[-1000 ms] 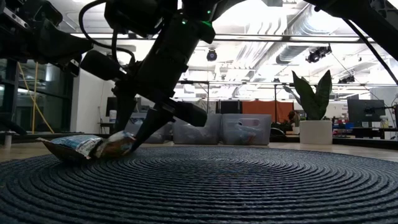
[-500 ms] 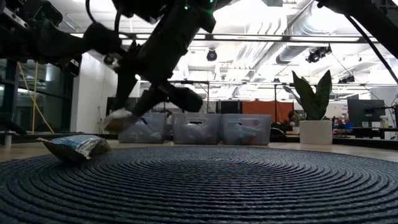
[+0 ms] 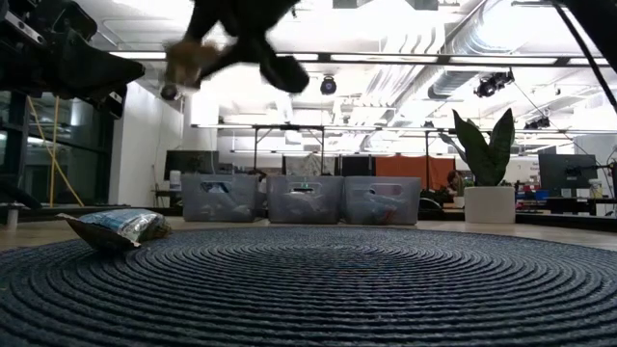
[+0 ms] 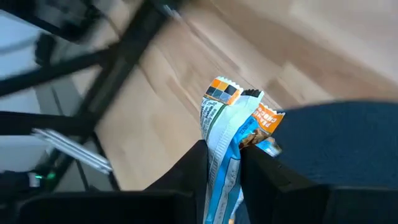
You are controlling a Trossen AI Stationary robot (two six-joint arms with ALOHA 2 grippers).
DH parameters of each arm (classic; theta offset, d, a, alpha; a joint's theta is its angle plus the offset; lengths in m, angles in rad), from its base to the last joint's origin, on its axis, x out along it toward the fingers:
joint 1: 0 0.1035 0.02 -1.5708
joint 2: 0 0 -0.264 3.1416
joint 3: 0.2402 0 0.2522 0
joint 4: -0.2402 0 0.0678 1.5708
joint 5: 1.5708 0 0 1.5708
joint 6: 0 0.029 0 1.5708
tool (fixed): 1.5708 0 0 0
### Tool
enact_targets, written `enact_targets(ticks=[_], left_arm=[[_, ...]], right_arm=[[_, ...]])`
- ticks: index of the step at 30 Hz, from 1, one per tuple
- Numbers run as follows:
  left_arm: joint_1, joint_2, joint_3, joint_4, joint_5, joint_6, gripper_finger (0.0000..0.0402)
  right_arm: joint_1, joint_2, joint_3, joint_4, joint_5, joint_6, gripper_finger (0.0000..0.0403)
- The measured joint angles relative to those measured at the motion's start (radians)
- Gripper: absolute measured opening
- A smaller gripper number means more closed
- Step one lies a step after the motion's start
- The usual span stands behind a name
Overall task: Pick and place Granola Bars by type
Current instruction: Put the yellow granola bar into the middle black bin
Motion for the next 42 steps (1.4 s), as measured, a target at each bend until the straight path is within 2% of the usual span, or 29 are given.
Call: enact_targets(ticks=[12,19,23,31,42], left_arm=[[0.000,0.000,0.000,0.000,0.000,0.000,0.0001],[0.000,0.000,0.000,0.000,0.000,0.000,0.0001],[0.000,0.000,0.000,0.000,0.000,0.000,0.0001],[0.000,0.000,0.000,0.000,0.000,0.000,0.0001],[0.000,0.000,0.000,0.000,0.000,0.000,0.0001]], right_arm=[[0.000,-0.186,0.002,0.075,0.109,-0.160,0.0067],[0.000,-0.248,0.002,0.154,0.143,-0.312,0.0067],[-0.009,-0.271,0.002,0.155,0.179,-0.338,0.0067],[-0.062,-0.316,0.002,0.199,0.185,-0.411,0.0067],[-0.192,-0.371,0.002,0.245,0.182,-0.619,0.0067]])
